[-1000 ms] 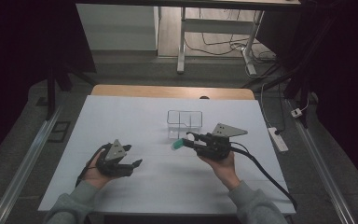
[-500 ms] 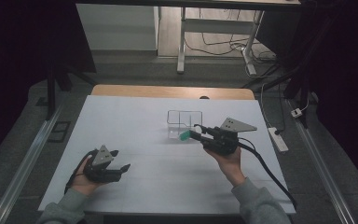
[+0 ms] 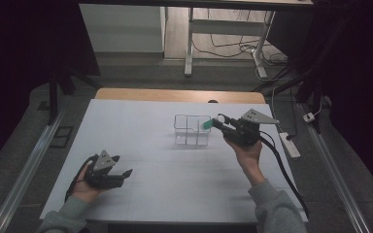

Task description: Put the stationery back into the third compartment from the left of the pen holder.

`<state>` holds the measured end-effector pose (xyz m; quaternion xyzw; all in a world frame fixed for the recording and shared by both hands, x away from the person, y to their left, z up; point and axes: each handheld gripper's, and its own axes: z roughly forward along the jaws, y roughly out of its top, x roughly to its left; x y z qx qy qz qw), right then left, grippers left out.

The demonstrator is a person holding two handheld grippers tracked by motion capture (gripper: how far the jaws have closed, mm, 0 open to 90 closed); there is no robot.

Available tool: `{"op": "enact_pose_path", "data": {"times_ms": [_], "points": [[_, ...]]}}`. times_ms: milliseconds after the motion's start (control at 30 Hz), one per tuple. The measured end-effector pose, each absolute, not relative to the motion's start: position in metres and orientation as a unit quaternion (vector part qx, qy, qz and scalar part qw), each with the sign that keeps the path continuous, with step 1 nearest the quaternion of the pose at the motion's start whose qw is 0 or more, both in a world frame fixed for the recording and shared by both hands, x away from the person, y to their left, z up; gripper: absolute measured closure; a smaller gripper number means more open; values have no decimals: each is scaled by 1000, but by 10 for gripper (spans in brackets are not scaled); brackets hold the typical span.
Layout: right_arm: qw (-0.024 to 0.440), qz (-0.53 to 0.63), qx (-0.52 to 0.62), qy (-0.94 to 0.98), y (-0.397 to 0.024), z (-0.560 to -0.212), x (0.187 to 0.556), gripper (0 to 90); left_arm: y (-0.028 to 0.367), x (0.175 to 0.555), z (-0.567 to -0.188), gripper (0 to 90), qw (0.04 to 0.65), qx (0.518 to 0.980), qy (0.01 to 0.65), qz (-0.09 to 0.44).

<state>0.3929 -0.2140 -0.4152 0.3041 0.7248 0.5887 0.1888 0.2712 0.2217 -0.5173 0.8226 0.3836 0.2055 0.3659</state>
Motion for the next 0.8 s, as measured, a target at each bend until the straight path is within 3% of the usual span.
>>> {"op": "enact_pose_path", "data": {"times_ms": [433,567,800], "points": [[197,545,329,745,-199,-436,428,640,225,270,-517,292,366,818,392,207],[196,540,341,744,-197,-438,429,484,224,271,-518,294,363,819,392,206],[203,539,326,750,-201,-430,417,428,224,272,-519,293,361,820,394,205]]}}
